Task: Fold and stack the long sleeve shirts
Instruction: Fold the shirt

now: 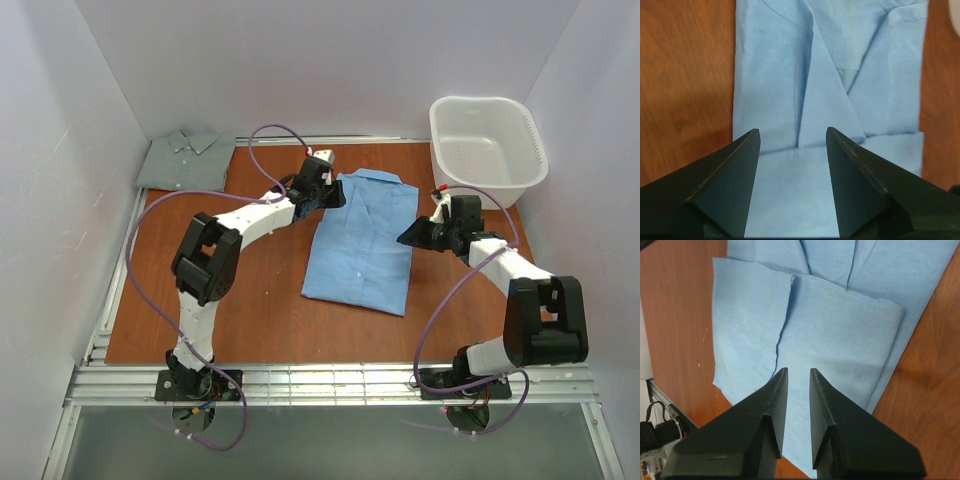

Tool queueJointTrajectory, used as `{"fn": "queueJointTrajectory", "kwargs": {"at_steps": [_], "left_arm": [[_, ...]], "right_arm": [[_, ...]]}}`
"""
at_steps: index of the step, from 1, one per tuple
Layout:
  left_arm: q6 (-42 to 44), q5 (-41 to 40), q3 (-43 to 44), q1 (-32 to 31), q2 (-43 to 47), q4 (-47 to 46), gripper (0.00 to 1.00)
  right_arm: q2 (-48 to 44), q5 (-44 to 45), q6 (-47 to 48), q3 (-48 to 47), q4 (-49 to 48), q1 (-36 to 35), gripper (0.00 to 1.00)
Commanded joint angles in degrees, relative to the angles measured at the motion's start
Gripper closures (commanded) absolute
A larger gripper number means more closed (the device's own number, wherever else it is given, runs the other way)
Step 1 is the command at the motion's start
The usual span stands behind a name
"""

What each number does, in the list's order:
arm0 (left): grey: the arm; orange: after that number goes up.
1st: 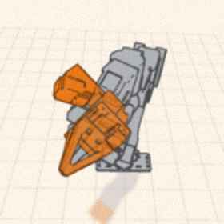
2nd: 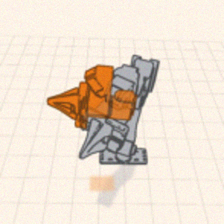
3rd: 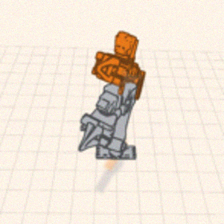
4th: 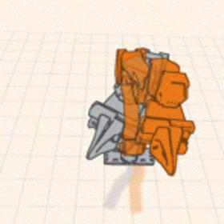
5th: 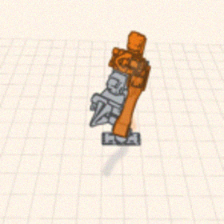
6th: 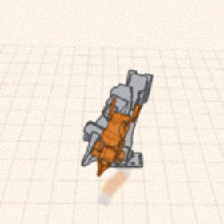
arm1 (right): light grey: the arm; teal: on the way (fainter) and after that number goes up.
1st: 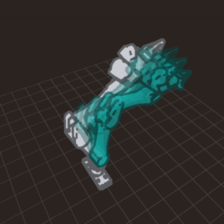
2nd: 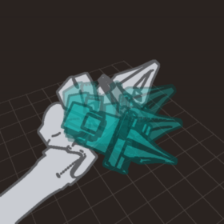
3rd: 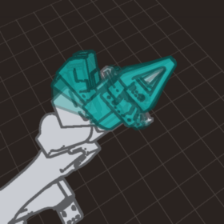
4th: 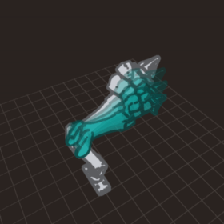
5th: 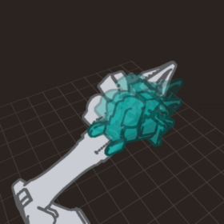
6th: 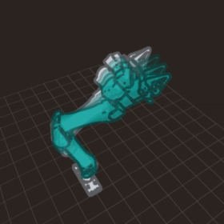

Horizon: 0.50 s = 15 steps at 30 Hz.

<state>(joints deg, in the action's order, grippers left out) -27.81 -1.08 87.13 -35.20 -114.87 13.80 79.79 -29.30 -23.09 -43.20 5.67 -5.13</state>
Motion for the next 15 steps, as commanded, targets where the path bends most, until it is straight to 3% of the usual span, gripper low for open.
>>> {"fn": "queueJointTrajectory", "kwargs": {"at_steps": [1,8,15], "left_arm": [[5.6,-0.7,5.7,0.1,-6.4,-0.9,0.50],[4.5,-0.5,10.6,2.2,-15.0,-2.0,0.53],[-2.7,-1.5,-1.5,5.4,-10.0,-2.0,0.57]], "right_arm": [[3.3,1.2,-0.5,-2.3,-3.0,-1.7,0.84],[7.1,3.8,-0.2,-0.1,-3.4,-4.1,0.85],[13.0,6.6,1.6,0.2,-4.2,-4.2,0.85]]}}
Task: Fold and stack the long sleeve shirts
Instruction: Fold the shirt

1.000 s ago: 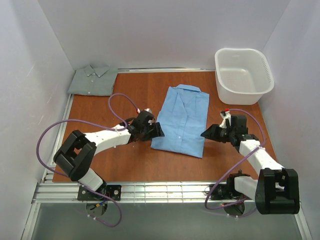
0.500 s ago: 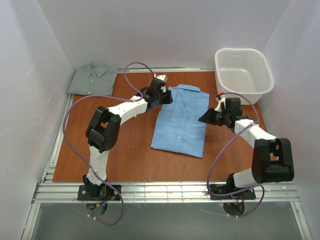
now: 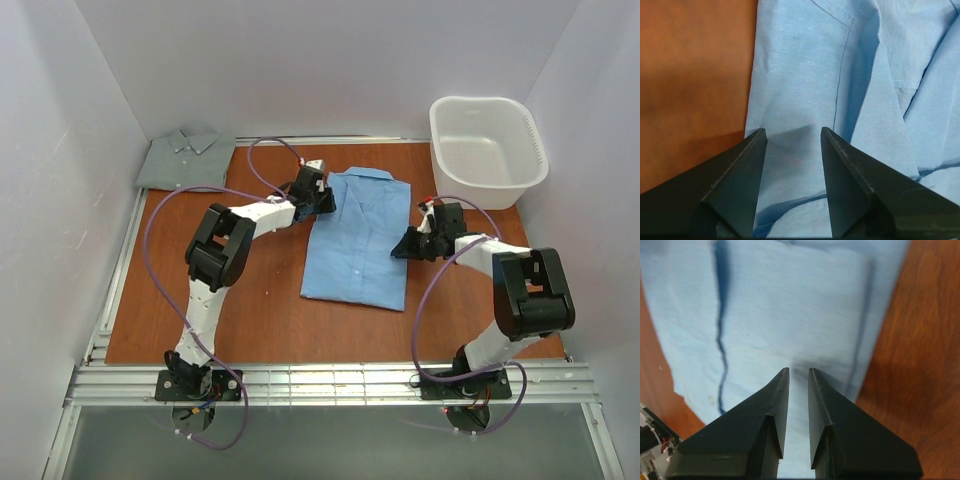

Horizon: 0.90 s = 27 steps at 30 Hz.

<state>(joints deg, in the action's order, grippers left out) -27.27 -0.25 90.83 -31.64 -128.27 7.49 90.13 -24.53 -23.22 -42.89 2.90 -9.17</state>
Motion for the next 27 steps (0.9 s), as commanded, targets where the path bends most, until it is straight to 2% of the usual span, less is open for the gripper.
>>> {"fn": "queueJointTrajectory", "kwargs": {"at_steps": [1,4,6,8,12,13,17,21,24,27], "left_arm": [[-3.8,-2.6,-8.6,2.1,4.4,4.3,0.57],[-6.1,-4.2,-15.6,2.4,9.3,5.1,0.57],[-10.6,-3.7,-19.3,2.5,13.8,6.5,0.57],[-14.2,-2.0,-26.7,2.5,17.5,6.8,0.57],[-23.1,2.4,-41.4,2.2,29.5,7.0,0.56],[-25.0,3.4,-46.9,1.9,35.2,6.8,0.56],[-27.7,4.1,-56.6,-0.2,49.6,6.7,0.50],[-24.9,2.5,-56.1,-0.2,59.3,9.0,0.39],[-21.3,1.1,-50.6,-0.2,60.5,12.1,0.36],[-18.3,2.2,-45.7,-0.2,57.3,12.1,0.36]], "right_arm": [[3.5,1.9,2.1,-0.5,-1.3,-0.1,0.85],[8.3,2.1,3.1,-3.9,-0.8,-0.2,0.85],[10.4,2.4,3.9,-7.2,-0.4,-0.2,0.85],[13.7,3.2,4.6,-10.0,0.3,-0.5,0.85],[20.1,3.3,7.7,-20.5,3.0,-1.6,0.85],[22.3,3.2,8.2,-25.3,3.6,-2.6,0.84],[26.1,3.8,10.8,-36.6,8.3,-6.3,0.83],[22.4,5.3,10.9,-38.5,11.1,-9.1,0.78],[15.2,4.0,10.0,-33.7,11.1,-10.1,0.72],[7.6,1.2,9.2,-26.1,11.0,-12.1,0.71]]}}
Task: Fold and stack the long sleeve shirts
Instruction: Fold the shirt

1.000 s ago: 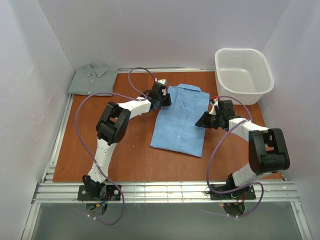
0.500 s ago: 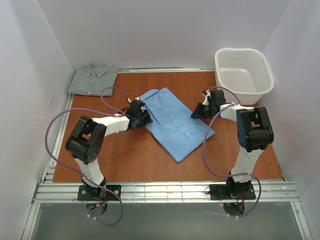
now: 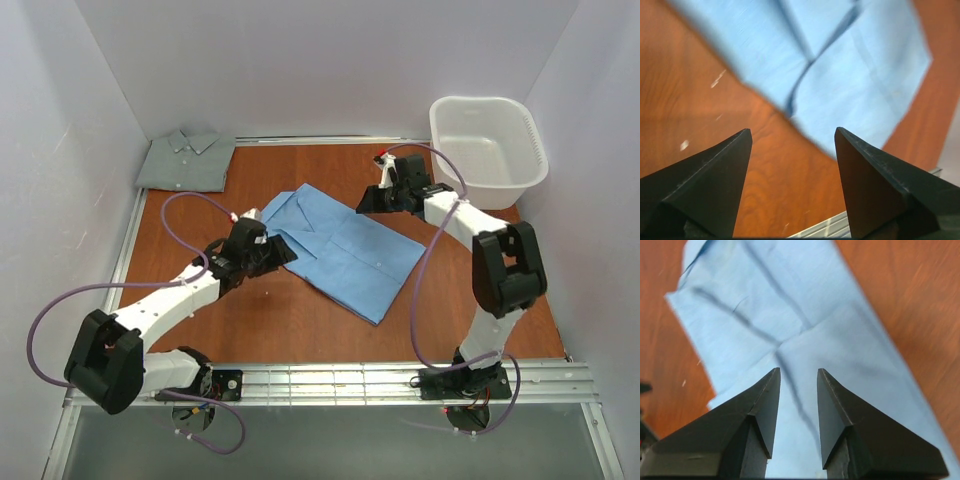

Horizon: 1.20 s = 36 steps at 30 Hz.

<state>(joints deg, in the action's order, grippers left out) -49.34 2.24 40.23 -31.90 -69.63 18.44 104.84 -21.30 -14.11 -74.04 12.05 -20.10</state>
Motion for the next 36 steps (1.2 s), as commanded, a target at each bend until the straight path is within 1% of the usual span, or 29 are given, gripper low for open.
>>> {"fn": "queueJointTrajectory", "kwargs": {"at_steps": [1,2,4,5,6,7,10,11,12,15,17,19,23,27,30,32,36], "left_arm": [[4.5,0.6,5.8,0.1,-2.6,1.0,0.39],[4.7,3.5,6.7,-0.1,-3.8,0.3,0.41],[4.2,6.2,8.1,-1.7,-7.1,-1.2,0.44],[3.8,7.0,8.6,-2.5,-8.2,-2.3,0.47],[2.9,7.9,9.3,-3.4,-10.2,-2.6,0.49],[2.6,8.2,10.7,-5.7,-11.4,-2.8,0.50],[0.8,8.7,11.9,-9.0,-14.1,-3.2,0.56],[0.3,8.8,11.6,-9.4,-14.6,-4.4,0.61],[-0.2,9.5,11.3,-9.7,-15.6,-5.2,0.62],[-2.0,9.5,9.7,-9.8,-17.6,-7.6,0.66],[-1.1,7.8,9.6,-9.8,-20.1,-7.9,0.67],[-0.1,4.9,9.8,-9.8,-22.1,-7.5,0.69],[0.8,3.6,9.9,-9.8,-26.3,-7.0,0.71],[-0.1,2.1,8.6,-9.6,-27.1,-6.8,0.72],[-1.6,1.6,7.3,-8.7,-26.9,-6.2,0.73],[-2.1,1.6,6.8,-8.2,-26.8,-6.0,0.74],[-2.6,1.4,5.9,-6.3,-26.6,-5.3,0.74]], "right_arm": [[-10.8,-3.2,-0.7,7.3,1.6,-1.5,0.71],[-12.4,-4.4,-2.9,12.6,1.0,-1.5,0.71],[-17.4,-7.0,-5.6,17.8,-1.8,-1.6,0.71],[-18.9,-9.4,-8.1,20.7,-2.9,-1.7,0.71],[-21.6,-11.1,-9.3,25.3,-4.0,-2.0,0.71],[-22.8,-12.7,-9.9,27.6,-5.6,-2.2,0.72],[-27.0,-16.7,-12.4,34.5,-7.6,-2.8,0.72],[-27.7,-18.6,-13.0,35.7,-9.4,-3.0,0.72],[-28.4,-19.0,-13.7,37.5,-9.9,-3.2,0.73],[-26.9,-21.1,-13.7,38.3,-11.3,-4.9,0.74],[-25.6,-21.5,-13.7,37.9,-13.1,-7.0,0.74],[-22.9,-21.2,-14.2,36.8,-14.1,-8.5,0.74],[-16.8,-20.6,-14.5,34.3,-16.2,-12.2,0.75],[-11.7,-21.9,-14.5,33.4,-17.2,-12.9,0.76],[-9.3,-23.0,-13.9,34.3,-16.0,-12.9,0.77],[-8.6,-24.2,-12.0,34.9,-13.0,-12.9,0.77],[-11.0,-22.8,-10.3,39.2,-9.3,-10.8,0.77]]}}
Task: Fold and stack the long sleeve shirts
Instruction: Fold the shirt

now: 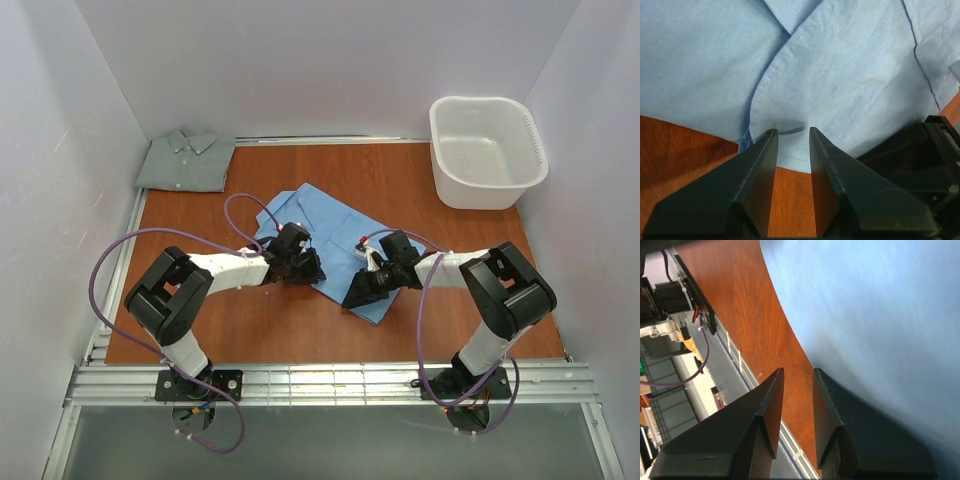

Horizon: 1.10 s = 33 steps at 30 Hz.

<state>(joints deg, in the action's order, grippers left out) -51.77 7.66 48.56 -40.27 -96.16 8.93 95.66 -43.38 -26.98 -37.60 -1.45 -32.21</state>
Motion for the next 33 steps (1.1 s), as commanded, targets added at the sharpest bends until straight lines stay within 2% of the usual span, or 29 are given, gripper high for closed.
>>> {"fn": "queueJointTrajectory", "kwargs": {"at_steps": [1,10,15,18,19,20,22,25,28,29,31,33], "left_arm": [[-0.3,-4.1,-2.6,2.3,-0.1,4.3,0.74],[-0.6,-3.4,-3.9,4.8,0.0,4.4,0.75],[-0.1,-2.7,-3.2,4.9,1.8,5.0,0.73],[1.2,-3.4,-0.7,4.9,5.0,6.2,0.60],[1.8,-3.7,0.3,4.9,5.7,6.3,0.49],[2.8,-4.1,3.0,5.0,6.8,6.2,0.44],[3.9,-4.2,6.7,5.0,6.5,6.2,0.31],[6.6,-3.7,15.3,5.0,2.7,5.7,0.25],[8.8,-1.9,24.0,5.0,-3.7,4.5,0.25],[9.1,-1.4,26.2,5.0,-5.5,4.1,0.27],[9.7,-0.6,31.1,4.9,-10.4,2.2,0.31],[9.9,0.2,33.5,4.9,-13.3,0.7,0.39]], "right_arm": [[-2.3,-0.7,3.0,3.5,5.7,3.0,0.77],[-6.9,0.1,9.9,7.0,14.1,9.6,0.77],[-11.4,2.0,11.8,5.9,19.3,10.5,0.77],[-15.8,1.4,11.4,4.6,19.6,13.4,0.77],[-18.0,1.5,11.2,3.9,19.4,15.7,0.77],[-18.9,1.6,11.0,2.1,19.3,17.0,0.77],[-20.5,1.9,9.0,0.2,17.5,20.8,0.77],[-21.0,2.3,4.8,-2.6,11.2,23.9,0.77],[-19.0,3.6,-2.8,-3.6,3.4,24.0,0.77],[-18.4,4.1,-4.5,-3.5,-2.6,24.0,0.77],[-15.6,6.0,-8.8,-3.8,-6.9,24.0,0.77],[-12.5,8.5,-11.1,-4.1,-11.5,23.8,0.77]]}}
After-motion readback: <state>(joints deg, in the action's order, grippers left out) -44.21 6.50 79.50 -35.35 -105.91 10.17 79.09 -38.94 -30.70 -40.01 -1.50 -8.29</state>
